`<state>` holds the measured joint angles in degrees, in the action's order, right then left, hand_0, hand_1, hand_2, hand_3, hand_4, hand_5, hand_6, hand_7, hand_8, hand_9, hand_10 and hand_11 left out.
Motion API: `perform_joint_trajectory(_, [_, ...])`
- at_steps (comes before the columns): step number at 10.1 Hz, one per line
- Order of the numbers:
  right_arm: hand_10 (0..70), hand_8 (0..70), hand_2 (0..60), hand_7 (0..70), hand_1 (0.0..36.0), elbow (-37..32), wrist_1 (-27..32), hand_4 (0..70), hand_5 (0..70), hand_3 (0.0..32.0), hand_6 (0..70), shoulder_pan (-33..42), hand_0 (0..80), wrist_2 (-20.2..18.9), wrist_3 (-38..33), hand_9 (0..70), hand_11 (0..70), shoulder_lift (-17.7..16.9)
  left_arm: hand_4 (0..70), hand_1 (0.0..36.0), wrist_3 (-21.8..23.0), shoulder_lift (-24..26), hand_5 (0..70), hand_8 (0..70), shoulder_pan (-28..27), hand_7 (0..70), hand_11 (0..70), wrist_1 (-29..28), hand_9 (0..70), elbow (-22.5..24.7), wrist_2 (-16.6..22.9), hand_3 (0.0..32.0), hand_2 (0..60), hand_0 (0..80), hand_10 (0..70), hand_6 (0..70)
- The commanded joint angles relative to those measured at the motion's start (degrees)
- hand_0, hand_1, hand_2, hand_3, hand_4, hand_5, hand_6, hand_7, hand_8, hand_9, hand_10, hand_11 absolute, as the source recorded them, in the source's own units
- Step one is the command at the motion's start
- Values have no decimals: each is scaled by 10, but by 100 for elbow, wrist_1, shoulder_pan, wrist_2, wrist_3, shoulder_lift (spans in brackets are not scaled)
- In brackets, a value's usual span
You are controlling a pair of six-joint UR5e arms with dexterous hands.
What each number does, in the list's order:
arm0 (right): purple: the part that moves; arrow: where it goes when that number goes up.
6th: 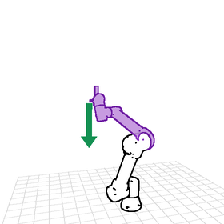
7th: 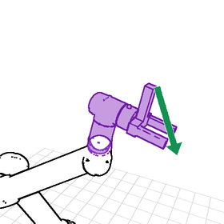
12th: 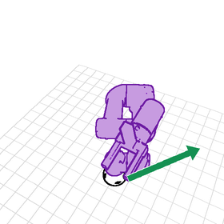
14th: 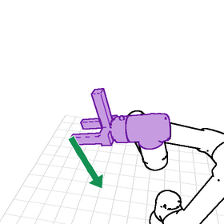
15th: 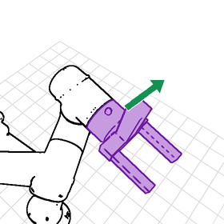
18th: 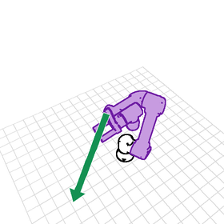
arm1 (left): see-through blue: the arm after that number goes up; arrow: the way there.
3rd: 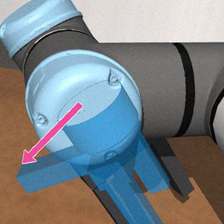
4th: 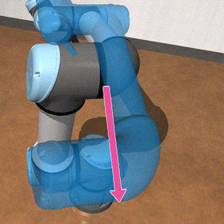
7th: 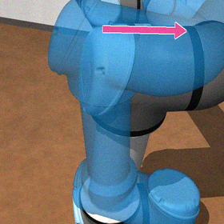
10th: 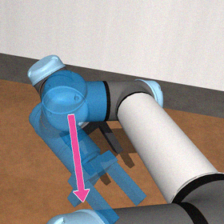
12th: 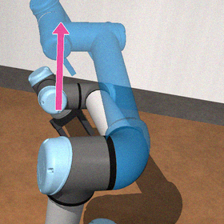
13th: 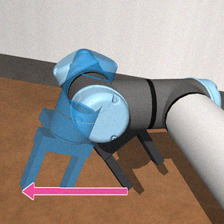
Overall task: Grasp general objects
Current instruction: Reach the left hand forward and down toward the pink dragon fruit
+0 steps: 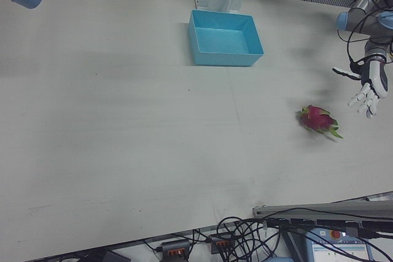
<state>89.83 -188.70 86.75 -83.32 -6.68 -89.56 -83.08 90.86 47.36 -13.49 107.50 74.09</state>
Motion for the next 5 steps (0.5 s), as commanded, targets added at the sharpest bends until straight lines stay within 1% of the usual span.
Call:
perform_joint_trajectory(1, [0,0,0,0,0,-1,0,0,0,0,0,0,0,-9,0,0,0,0,150,35,-68,571,134,50,-104,259,90,451,37,-684,-202,0,0,464,60,62])
perform_joint_trajectory(2, [0,0,0,0,0,8,0,0,0,0,0,0,0,0,0,0,0,0,113,35,-68,582,108,38,-165,222,78,418,30,-790,-211,0,0,463,51,48])
perform_joint_trajectory(3, [0,0,0,0,0,8,0,0,0,0,0,0,0,-9,0,0,0,0,11,54,-85,599,63,21,-262,185,43,427,23,-809,-211,0,0,470,25,9])
perform_joint_trajectory(4, [0,0,0,0,0,8,0,0,0,0,0,0,0,-9,0,0,0,0,0,64,-94,599,45,15,-393,165,21,418,19,-887,-341,46,0,473,9,0])
perform_joint_trajectory(5, [0,0,0,0,0,8,0,0,0,0,0,0,0,0,0,0,0,0,0,70,-94,643,52,14,-507,167,16,409,19,-984,-438,92,0,477,4,0])
